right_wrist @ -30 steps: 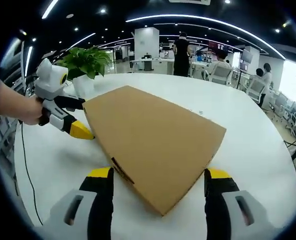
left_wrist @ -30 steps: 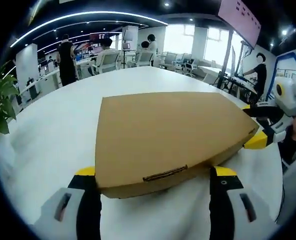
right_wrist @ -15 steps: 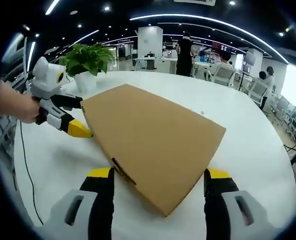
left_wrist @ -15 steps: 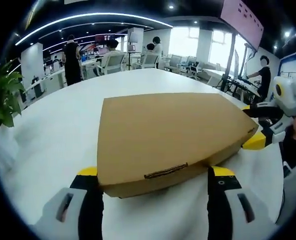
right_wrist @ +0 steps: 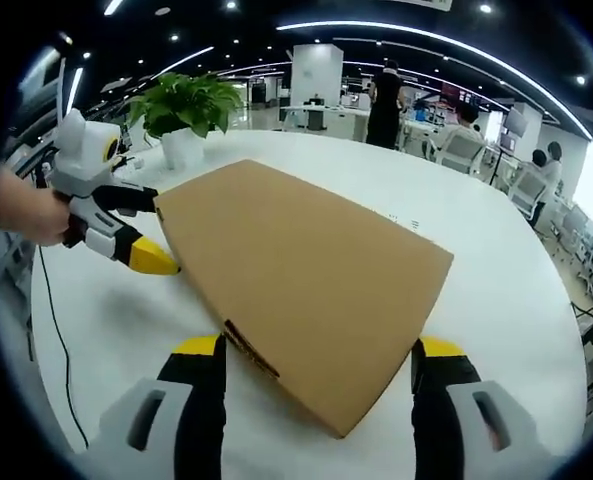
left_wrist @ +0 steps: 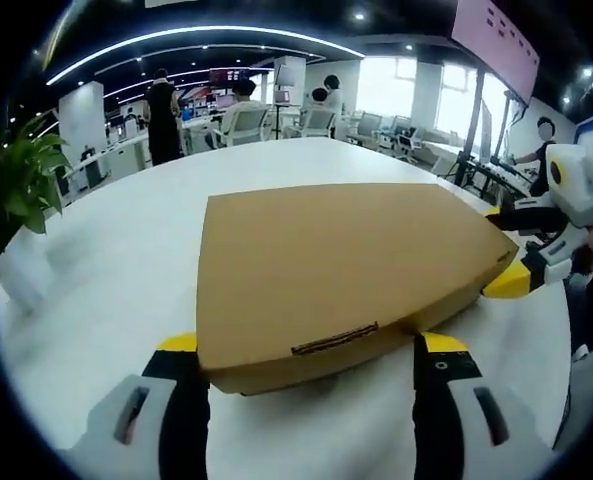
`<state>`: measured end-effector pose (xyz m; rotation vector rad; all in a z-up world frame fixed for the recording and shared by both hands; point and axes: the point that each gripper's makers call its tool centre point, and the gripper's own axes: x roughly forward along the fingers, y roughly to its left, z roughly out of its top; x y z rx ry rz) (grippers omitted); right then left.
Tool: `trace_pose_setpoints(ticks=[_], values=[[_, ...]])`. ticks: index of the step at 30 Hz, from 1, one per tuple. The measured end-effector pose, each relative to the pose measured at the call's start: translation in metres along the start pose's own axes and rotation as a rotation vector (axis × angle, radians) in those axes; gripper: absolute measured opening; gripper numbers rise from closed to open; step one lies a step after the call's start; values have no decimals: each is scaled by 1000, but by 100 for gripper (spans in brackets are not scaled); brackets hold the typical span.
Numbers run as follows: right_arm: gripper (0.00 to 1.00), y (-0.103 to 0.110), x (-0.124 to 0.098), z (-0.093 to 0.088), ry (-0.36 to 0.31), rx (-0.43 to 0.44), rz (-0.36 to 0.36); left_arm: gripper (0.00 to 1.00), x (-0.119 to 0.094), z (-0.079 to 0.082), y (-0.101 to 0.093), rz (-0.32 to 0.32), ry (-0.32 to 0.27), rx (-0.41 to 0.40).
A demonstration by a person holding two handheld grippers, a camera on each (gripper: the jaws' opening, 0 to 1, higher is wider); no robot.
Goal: Operate the shoe box by opening the lid, removing the specified soft item, and placing it in the target area until the item is outside and the box remains undamaged.
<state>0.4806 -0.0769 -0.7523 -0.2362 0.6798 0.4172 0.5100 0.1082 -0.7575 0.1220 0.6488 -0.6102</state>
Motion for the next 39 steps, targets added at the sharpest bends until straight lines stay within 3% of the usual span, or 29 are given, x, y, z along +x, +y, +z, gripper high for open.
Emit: trace_pose_setpoints(ticks=[9,39], values=[[68,5,-7,-6,18,-14,10,81,-10,-9,-2,28,-10,-41],[69,33,-43,-35,60,-68,47,79,-54,-49,-32,92,-8,-100]])
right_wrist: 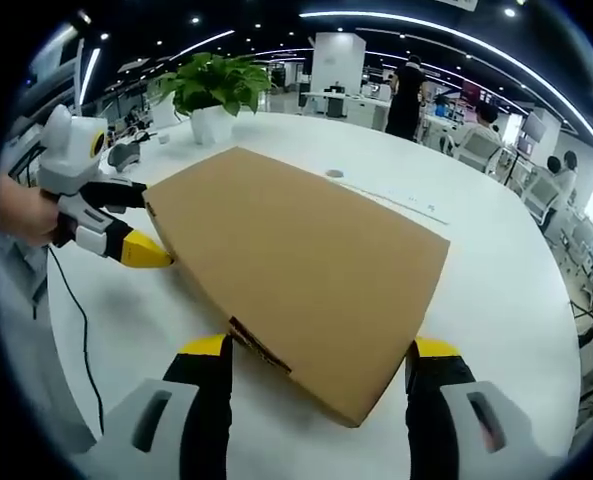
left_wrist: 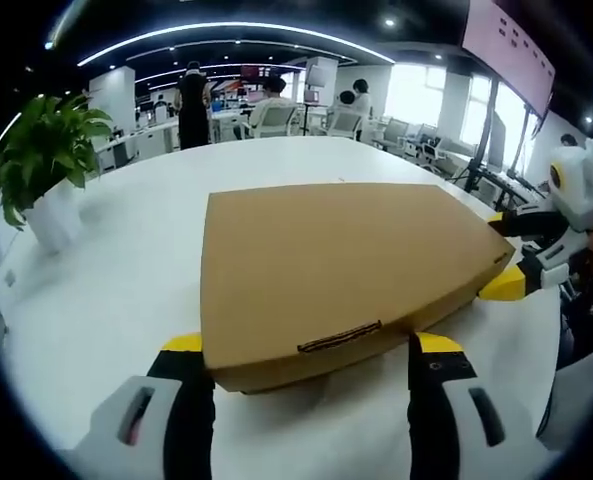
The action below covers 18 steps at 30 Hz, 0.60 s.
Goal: Operate the shoe box by opening the lid, removing the specified soft item, and placing it in the target area until the item is outside and the box remains undamaged.
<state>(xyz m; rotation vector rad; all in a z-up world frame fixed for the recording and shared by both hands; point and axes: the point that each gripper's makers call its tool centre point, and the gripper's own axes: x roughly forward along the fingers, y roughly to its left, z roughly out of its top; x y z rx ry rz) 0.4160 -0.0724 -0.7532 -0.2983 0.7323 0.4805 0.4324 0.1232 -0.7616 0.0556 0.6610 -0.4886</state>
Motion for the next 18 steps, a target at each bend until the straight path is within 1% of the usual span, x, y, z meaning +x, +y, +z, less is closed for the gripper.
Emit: trace_pose_setpoints(ticks=[12,18], values=[[70,8,-10,-10,17,-16,8,78,-16,-13,-12,20,10,-26],[70,11,-15,-14,20,-24,17,77,-22,-18,-15,26,12,-37]])
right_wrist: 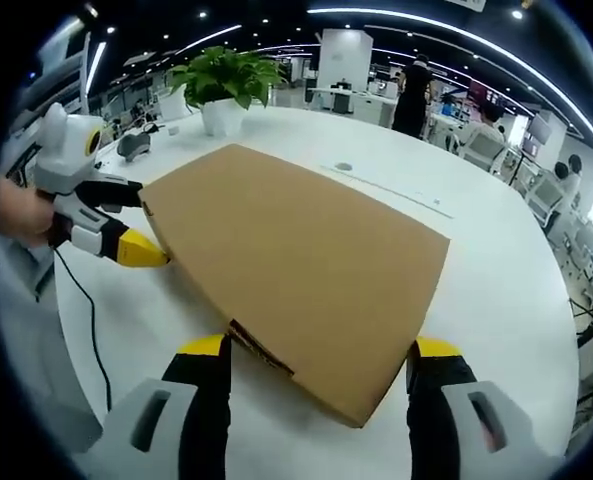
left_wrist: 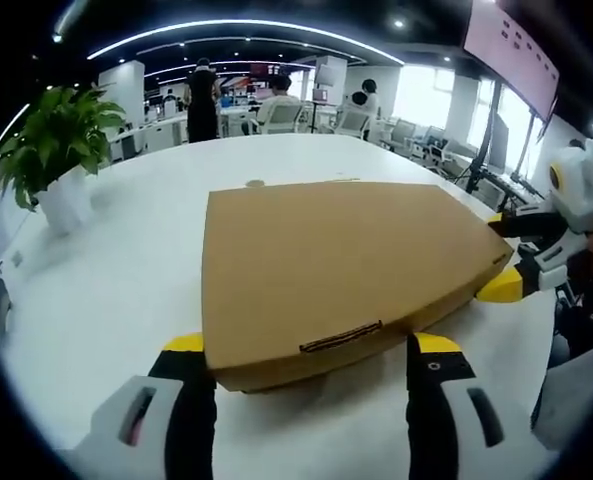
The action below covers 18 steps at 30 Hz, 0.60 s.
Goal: Operate the shoe box by opening the lid, removing the specified soft item, and placing it in the target area until the item is outside and the box remains undamaged.
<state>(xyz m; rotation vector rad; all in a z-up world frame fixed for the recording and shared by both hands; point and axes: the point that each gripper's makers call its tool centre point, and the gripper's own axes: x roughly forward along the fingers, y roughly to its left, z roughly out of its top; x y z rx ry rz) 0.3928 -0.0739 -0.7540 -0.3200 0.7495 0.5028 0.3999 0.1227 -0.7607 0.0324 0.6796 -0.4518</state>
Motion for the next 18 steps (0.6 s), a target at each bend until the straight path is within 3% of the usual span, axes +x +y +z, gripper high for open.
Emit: trace_pose_setpoints(ticks=[18], values=[[72,13,-13,-12,4,-12,26,76,-22,-21,-14,42,-5,-34]])
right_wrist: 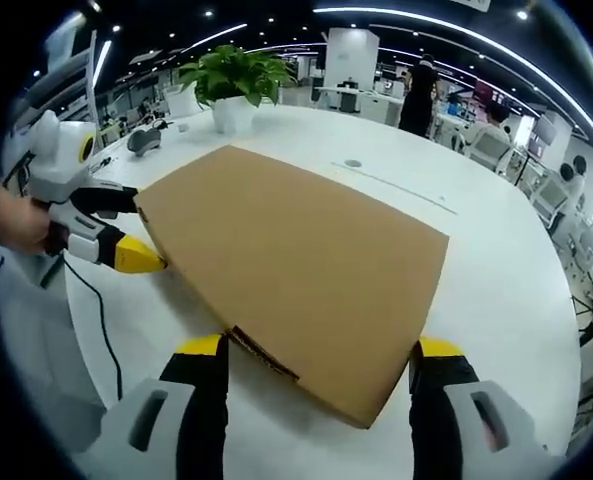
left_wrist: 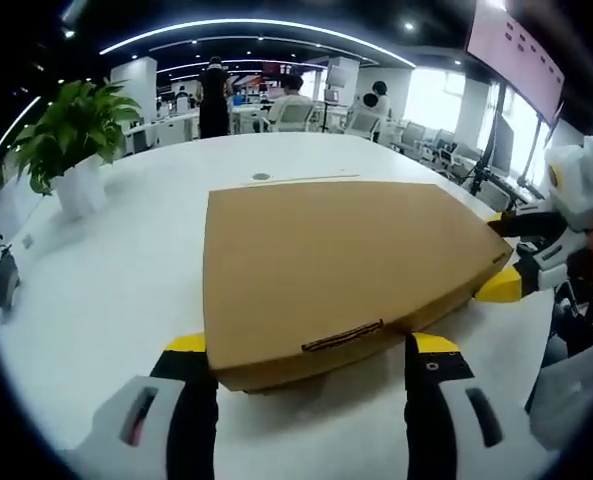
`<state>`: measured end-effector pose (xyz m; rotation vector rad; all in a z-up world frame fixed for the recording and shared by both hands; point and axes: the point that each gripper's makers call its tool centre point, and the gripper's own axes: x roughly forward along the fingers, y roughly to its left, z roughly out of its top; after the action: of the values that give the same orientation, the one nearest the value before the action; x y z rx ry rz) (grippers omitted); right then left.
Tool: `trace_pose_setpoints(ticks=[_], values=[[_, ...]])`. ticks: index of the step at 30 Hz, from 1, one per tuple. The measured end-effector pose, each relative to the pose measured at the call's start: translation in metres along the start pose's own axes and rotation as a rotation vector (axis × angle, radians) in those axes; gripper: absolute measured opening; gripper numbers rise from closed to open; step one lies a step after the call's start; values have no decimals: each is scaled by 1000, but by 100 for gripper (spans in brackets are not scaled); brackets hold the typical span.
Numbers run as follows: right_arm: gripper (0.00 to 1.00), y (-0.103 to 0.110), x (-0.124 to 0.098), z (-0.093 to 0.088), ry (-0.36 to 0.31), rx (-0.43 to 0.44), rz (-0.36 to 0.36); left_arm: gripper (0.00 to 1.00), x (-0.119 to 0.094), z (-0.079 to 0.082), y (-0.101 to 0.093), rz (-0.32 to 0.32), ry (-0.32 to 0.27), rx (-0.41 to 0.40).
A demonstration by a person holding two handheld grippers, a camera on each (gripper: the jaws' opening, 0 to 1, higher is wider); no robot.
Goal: Operate the shoe box by opening the lid, removing the specified soft item, and placing it in the target area until the item is outside and the box remains undamaged.
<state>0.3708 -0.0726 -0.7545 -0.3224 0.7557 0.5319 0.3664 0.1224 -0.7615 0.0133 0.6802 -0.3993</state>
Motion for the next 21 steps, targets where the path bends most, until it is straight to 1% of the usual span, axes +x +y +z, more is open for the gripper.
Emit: trace_pose_setpoints(ticks=[9,13,21], values=[[73,5,-5,-4,-2,-11,9,76,-9,-7,-5,12,-5,-9],[73,7,-8,-7,5,-17,14,75,-14,-12,-7,19,10,-22],[73,12,-14,-13,7,-27,21,76,-22,-20,-12,32,3,-30]])
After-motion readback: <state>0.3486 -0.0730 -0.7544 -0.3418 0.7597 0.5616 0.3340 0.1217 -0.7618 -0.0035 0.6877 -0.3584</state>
